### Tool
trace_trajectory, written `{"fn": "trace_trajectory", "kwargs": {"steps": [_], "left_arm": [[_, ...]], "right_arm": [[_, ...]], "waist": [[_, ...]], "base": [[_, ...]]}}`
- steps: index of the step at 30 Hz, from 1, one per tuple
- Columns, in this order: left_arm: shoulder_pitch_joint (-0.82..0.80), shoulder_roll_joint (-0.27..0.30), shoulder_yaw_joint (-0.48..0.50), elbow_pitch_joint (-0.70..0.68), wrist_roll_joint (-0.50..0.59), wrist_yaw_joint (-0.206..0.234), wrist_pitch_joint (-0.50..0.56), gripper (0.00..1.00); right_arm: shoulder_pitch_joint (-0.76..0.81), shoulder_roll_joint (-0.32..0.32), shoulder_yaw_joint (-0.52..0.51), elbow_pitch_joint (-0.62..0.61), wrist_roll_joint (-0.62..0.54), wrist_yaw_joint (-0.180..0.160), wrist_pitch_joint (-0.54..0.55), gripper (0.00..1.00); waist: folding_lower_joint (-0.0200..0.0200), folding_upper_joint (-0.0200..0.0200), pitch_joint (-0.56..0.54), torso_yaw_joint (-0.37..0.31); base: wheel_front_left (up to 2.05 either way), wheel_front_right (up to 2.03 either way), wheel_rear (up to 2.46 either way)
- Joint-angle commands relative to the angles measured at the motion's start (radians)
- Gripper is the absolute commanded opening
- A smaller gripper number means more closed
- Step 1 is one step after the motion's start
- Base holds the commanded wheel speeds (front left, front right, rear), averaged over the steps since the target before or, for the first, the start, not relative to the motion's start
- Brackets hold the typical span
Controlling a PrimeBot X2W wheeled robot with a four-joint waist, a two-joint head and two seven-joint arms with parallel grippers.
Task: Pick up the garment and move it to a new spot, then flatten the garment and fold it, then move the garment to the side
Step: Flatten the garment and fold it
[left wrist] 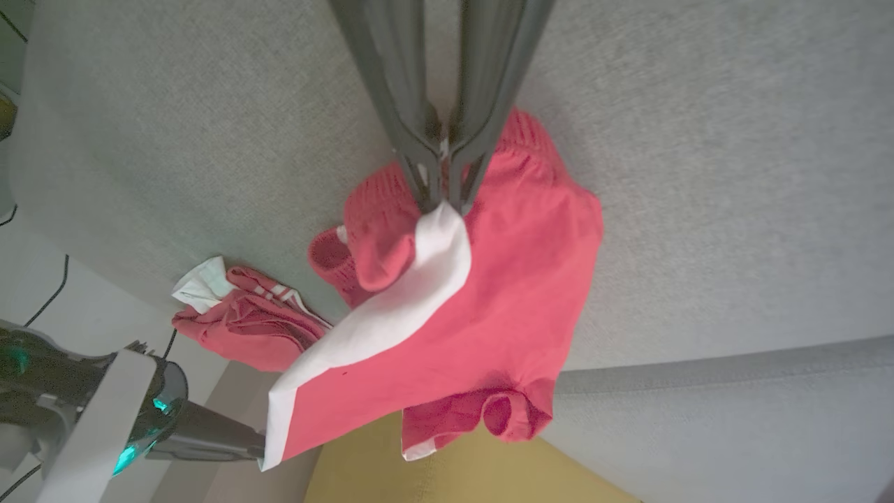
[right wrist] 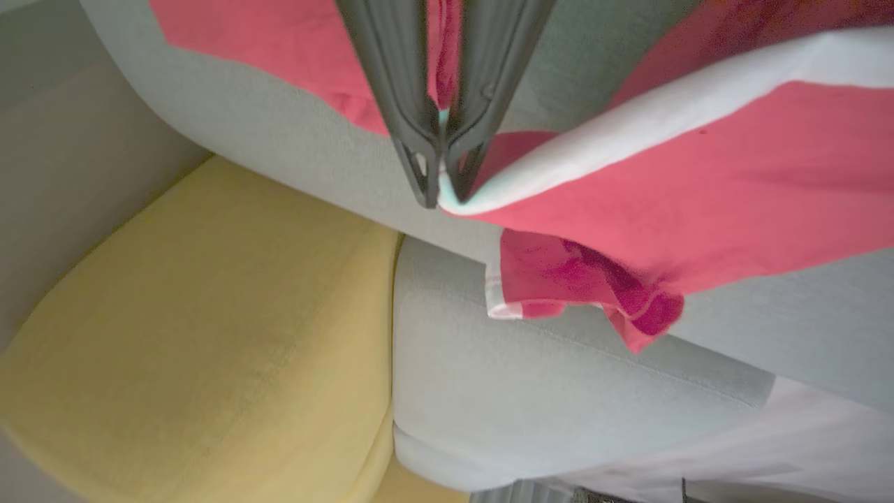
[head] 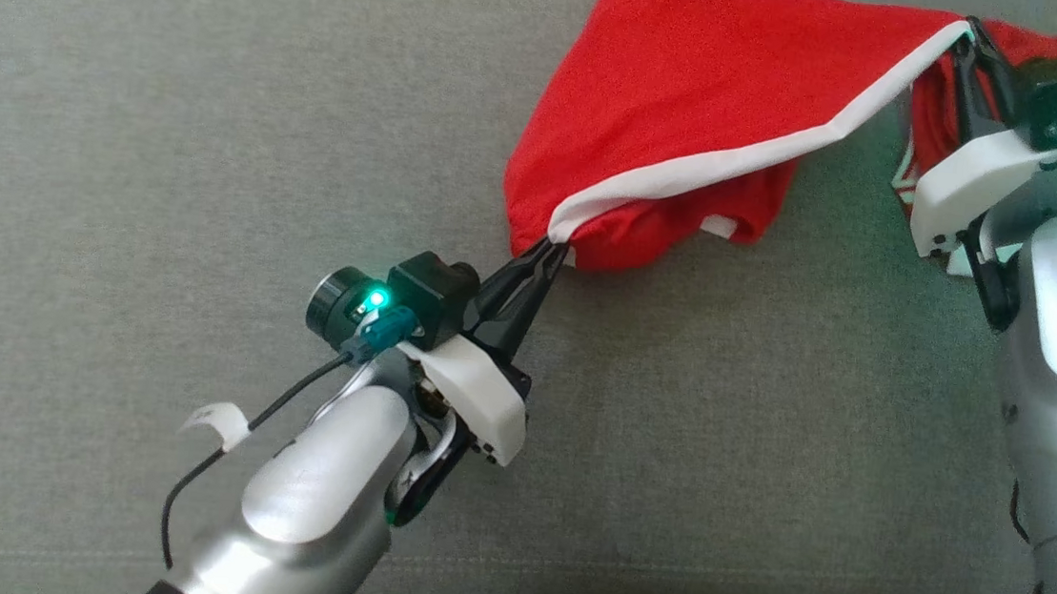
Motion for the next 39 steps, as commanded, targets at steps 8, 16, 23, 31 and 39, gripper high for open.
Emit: {"fn": "trace_trajectory", "kwargs": {"steps": [8,16,23,31,39], "left_arm": [[-0.094,0.131,0.047,-0.007,0.07,-0.034,-0.001,0.0],[-0.257,0.312,0.055,-0.072,0.098,-0.059,0.088,0.0],[-0.277,0.405,0.031,-0.2,0.065,-0.066,0.191,0.0],[-0.25,0.515,0.087,-0.427,-0.066,-0.067,0.375,0.0],[-0.52,0.577,0.036,-0.43,-0.118,-0.069,0.489,0.0]], "right_arm": [[-0.059,-0.065,0.117,-0.05,0.039,0.007,-0.108,0.0],[-0.083,-0.133,0.221,-0.101,0.07,0.007,-0.125,0.0],[-0.055,-0.196,0.307,-0.217,0.152,0.007,0.009,0.0],[0.008,-0.34,0.37,-0.537,0.351,0.007,0.343,0.0],[-0.244,-0.364,0.419,-0.619,0.465,0.007,0.49,0.0]], "waist": [[0.0,0.0,-0.149,0.07],[0.0,0.0,-0.315,0.083],[0.0,0.0,-0.376,0.07],[0.0,0.0,-0.355,0.055],[0.0,0.0,-0.099,0.039]], "base": [[0.0,0.0,0.0],[0.0,0.0,0.0],[0.0,0.0,0.0],[0.0,0.0,0.0],[0.0,0.0,0.0]]}}
